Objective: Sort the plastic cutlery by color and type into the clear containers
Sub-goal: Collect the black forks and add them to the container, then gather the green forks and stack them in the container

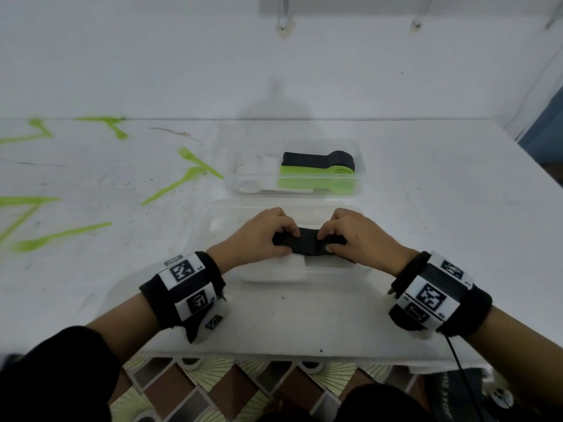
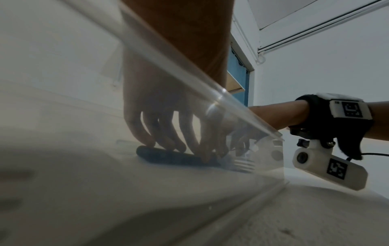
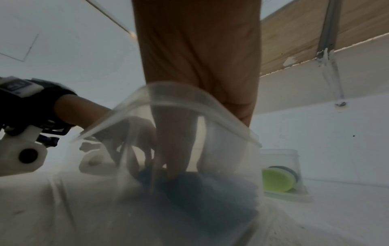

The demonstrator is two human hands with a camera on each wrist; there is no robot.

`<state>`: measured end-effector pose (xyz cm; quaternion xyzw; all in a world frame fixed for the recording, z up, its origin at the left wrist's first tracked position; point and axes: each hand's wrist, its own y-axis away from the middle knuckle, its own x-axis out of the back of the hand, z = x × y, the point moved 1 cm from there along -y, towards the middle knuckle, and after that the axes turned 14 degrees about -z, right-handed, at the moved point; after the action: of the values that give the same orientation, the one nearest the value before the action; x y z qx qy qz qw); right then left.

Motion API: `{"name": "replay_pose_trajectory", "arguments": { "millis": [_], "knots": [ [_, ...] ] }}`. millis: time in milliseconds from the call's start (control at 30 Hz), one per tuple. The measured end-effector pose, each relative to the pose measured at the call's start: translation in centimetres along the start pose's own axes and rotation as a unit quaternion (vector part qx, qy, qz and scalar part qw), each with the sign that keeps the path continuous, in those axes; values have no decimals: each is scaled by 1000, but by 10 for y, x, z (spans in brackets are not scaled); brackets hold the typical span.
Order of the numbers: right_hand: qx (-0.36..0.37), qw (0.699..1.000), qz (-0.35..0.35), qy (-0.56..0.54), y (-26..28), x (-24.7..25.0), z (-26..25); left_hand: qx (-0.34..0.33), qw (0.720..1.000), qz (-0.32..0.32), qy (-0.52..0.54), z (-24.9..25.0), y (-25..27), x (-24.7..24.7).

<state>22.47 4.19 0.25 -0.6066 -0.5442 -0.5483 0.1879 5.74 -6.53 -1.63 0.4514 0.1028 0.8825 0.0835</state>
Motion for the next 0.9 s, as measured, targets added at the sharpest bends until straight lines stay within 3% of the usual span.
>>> {"name": "replay_pose_trajectory", "arguments": {
  "millis": [200, 467, 700, 900],
  "knots": [
    [82, 993, 50, -66, 0, 16, -35, -27, 981, 169, 87, -4, 35, 18],
    [182, 968, 88, -147, -58, 39, -134, 48, 943, 293, 152, -48, 112, 54],
    [179, 965, 53, -186, -148, 35, -216, 131, 924, 337, 125, -127, 190, 88],
    [179, 966, 9, -184, -216, 26, -291, 219, 908, 341, 109, -229, 265, 120]
  ]
}}
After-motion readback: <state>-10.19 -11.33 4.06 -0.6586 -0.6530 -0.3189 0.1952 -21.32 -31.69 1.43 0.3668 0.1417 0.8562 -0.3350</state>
